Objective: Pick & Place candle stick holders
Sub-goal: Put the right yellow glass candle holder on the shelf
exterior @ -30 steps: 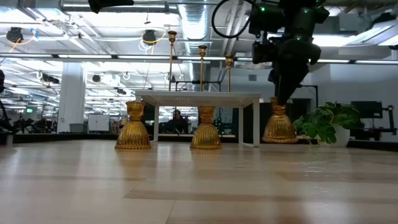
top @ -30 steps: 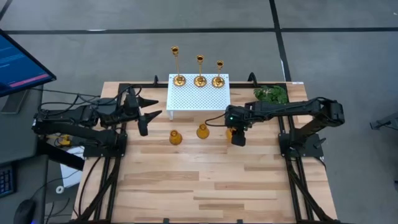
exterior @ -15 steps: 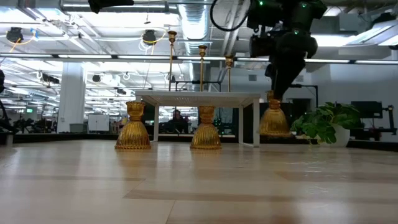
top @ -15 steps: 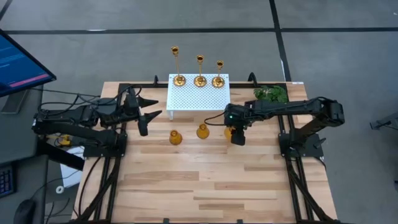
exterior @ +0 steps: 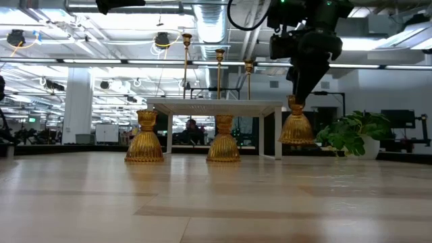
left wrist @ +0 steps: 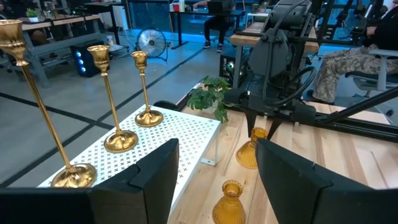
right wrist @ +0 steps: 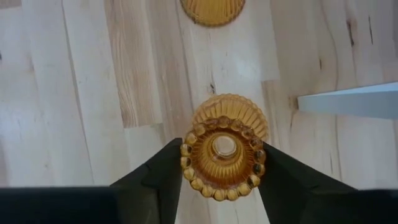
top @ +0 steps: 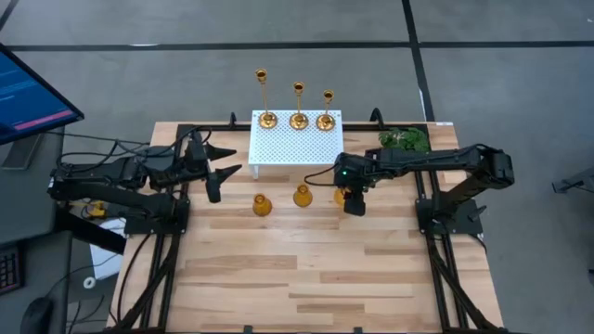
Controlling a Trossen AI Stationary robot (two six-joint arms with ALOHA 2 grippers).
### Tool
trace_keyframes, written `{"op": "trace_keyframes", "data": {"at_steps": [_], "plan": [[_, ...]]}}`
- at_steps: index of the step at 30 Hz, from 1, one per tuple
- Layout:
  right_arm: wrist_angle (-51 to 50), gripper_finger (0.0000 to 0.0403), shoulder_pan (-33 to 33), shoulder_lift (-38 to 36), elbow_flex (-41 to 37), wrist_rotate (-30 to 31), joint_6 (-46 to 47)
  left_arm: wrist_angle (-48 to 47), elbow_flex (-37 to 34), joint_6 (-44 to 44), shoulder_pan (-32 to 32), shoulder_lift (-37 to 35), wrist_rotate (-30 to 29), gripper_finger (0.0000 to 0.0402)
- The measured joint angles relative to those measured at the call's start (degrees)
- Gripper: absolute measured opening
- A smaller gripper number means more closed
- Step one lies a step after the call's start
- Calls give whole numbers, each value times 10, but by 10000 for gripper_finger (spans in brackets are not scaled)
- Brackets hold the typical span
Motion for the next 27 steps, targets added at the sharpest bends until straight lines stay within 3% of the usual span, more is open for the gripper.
{"op": "trace_keyframes", "data": {"at_steps": [6,12,21,27], "plan": [[0,153,0,0,0,0,-2,0,0,0,0,0,0,214],[0,183,0,0,0,0,-2,0,0,0,0,0,0,214],[0,153,0,0,0,-14,-12,0,0,0,0,0,0,214],[1,182,0,0,0,-14,-9,0,0,0,0,0,0,214]]}}
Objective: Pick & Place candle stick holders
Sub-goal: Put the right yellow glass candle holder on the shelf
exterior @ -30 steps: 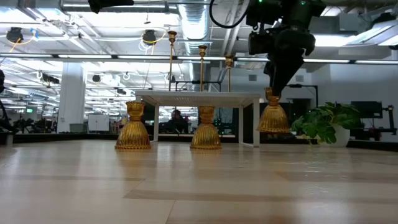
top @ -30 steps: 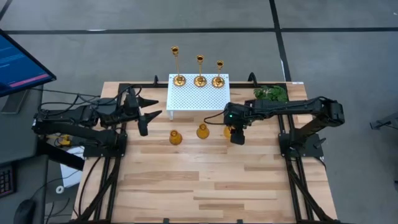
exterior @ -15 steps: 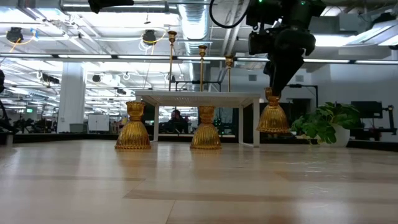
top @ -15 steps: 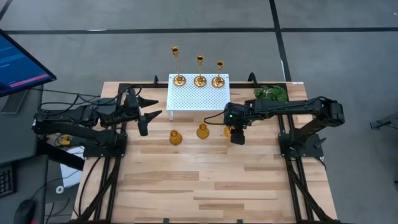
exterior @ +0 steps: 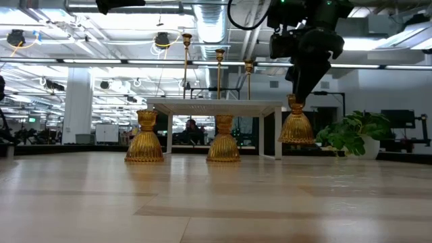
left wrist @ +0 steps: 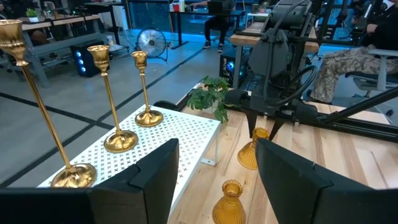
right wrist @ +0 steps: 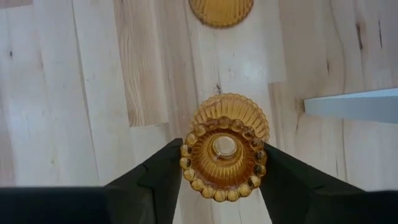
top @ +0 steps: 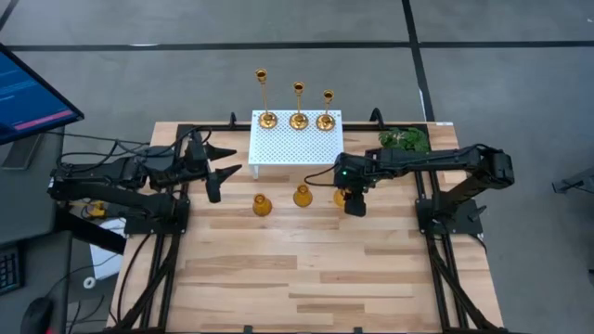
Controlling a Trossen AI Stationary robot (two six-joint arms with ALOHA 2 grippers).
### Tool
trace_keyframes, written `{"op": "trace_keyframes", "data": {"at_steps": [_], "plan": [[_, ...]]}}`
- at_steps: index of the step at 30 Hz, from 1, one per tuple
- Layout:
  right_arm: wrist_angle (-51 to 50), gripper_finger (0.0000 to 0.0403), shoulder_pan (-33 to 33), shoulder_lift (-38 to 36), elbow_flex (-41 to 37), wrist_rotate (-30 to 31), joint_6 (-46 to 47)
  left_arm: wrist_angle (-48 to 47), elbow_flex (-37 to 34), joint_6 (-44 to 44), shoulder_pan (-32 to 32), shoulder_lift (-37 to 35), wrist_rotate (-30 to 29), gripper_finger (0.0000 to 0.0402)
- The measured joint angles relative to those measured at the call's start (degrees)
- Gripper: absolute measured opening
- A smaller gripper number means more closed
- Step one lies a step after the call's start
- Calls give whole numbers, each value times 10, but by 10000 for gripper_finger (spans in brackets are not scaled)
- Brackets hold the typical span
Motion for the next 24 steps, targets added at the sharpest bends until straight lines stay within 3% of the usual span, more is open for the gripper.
{"op": "trace_keyframes", "data": {"at_steps": [6,18,24], "plan": [[2,152,0,-14,0,-2,0,0,0,0,0,0,0,214],[5,171,-18,-108,3,3,43,0,0,0,0,0,0,214],[-22,152,-30,-120,69,3,29,0,0,-2,0,0,0,214]]}}
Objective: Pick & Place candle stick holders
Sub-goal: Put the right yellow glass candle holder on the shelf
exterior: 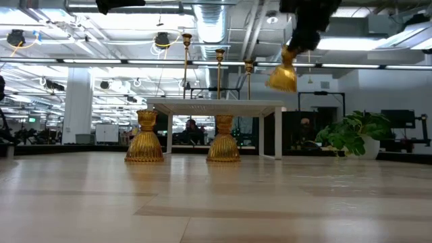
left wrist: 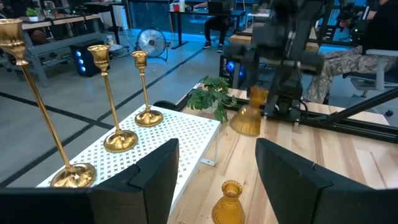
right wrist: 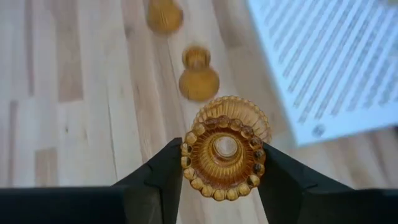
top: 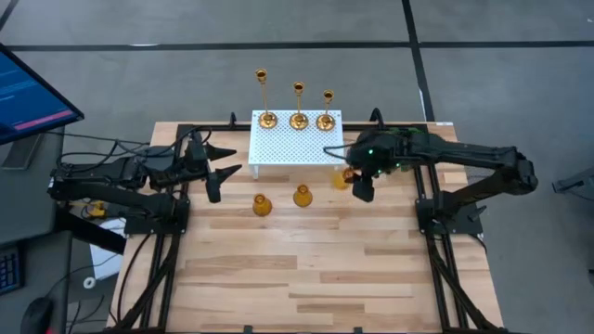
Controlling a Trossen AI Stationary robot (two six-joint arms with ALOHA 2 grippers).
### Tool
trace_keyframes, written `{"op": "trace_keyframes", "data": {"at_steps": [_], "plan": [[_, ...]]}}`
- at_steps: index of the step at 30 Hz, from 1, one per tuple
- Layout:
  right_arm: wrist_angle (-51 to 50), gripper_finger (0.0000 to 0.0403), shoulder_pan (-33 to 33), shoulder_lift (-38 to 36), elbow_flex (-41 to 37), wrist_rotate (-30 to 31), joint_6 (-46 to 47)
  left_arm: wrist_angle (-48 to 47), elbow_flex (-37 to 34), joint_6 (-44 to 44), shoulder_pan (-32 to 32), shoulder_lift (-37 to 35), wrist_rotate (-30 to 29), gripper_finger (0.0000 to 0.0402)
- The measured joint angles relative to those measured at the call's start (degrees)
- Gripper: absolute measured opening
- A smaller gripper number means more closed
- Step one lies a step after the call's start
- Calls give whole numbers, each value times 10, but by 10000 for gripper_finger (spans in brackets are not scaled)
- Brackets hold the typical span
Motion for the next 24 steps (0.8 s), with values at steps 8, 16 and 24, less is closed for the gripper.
{"op": "trace_keyframes", "data": {"at_steps": [8,16,24], "plan": [[-43,179,-48,50,129,41,-71,4,0,0,0,0,0,214],[-49,155,-112,135,203,-1,-158,4,0,0,0,0,0,214],[-51,190,-149,193,223,-23,-174,4,0,0,0,0,0,214]]}}
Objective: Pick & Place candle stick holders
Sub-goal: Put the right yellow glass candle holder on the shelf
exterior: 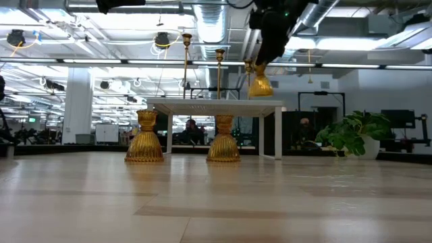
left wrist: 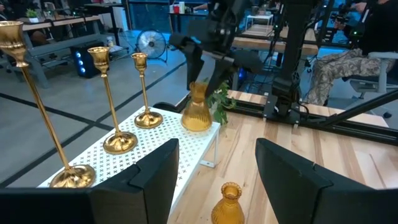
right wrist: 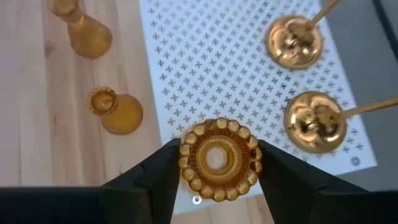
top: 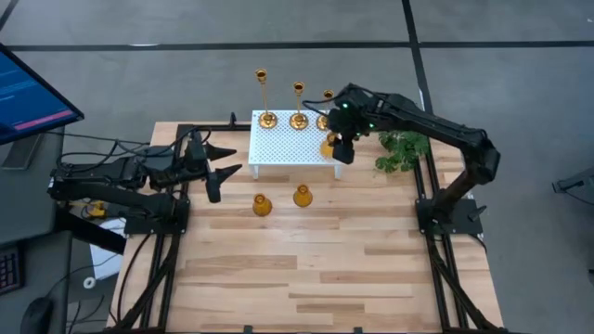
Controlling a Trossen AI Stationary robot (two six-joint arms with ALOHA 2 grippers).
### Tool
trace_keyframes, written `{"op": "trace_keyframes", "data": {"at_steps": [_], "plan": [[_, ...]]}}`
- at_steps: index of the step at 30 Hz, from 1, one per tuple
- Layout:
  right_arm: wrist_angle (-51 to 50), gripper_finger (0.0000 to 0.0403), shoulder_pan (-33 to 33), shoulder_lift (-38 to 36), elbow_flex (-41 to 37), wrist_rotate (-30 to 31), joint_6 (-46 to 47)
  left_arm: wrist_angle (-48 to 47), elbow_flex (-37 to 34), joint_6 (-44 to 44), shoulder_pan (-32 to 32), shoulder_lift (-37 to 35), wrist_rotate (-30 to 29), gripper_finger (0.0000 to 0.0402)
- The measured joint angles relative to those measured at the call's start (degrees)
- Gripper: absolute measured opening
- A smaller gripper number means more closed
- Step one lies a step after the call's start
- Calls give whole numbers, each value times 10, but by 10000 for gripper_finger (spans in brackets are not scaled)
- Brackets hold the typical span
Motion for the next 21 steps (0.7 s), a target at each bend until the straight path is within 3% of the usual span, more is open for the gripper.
{"op": "trace_keyframes", "data": {"at_steps": [6,14,21], "plan": [[2,162,-5,18,0,-12,-15,0,0,2,0,0,0,214],[43,187,-13,17,0,-11,-19,0,0,7,0,0,0,214],[39,162,-20,28,-2,-11,-24,0,0,6,0,0,0,214]]}}
